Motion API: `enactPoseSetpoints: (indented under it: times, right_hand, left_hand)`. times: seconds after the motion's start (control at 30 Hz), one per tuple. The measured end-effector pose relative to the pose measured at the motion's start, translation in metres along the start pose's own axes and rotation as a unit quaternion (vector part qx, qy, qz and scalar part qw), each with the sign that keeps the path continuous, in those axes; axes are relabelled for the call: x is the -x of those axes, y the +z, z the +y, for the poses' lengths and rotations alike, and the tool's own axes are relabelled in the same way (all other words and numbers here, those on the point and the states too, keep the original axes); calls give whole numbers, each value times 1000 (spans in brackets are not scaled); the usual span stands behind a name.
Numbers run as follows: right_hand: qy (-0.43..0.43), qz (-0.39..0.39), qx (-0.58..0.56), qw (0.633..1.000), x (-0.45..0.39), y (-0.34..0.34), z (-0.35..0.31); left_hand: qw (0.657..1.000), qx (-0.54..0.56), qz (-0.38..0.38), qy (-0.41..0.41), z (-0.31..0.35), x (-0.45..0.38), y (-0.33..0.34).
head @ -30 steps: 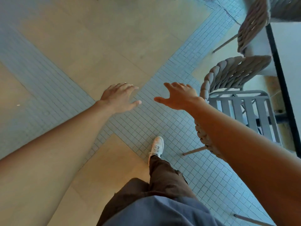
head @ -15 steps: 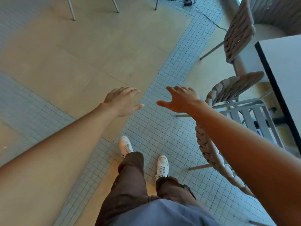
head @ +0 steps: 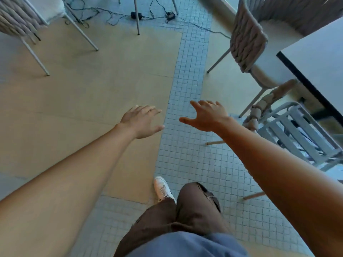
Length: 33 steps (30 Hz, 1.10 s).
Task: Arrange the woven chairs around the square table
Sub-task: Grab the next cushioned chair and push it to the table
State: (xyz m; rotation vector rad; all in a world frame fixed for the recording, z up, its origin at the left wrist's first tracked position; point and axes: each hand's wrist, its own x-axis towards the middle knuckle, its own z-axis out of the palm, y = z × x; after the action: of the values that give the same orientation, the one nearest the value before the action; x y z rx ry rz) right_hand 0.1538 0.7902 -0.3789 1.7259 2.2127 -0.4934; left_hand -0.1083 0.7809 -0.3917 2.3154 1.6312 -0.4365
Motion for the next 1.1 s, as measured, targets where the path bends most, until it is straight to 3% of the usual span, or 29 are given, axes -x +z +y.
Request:
enactPoseSetpoints:
  times: [0.33,0.67,1.1]
  right_hand:
    - [75,13,-37,996,-71,-25,28]
    - [132,0,-76,988,-166,-56,106]
    - [205,-6,-92,974,-251,-124,186]
  left_hand:
    - [996,-25,4,91,-34,-108,-41]
    - [988,-48,-15,144,-27,-261,-93]
    - [975,-50,20,216,-9,-412,-164]
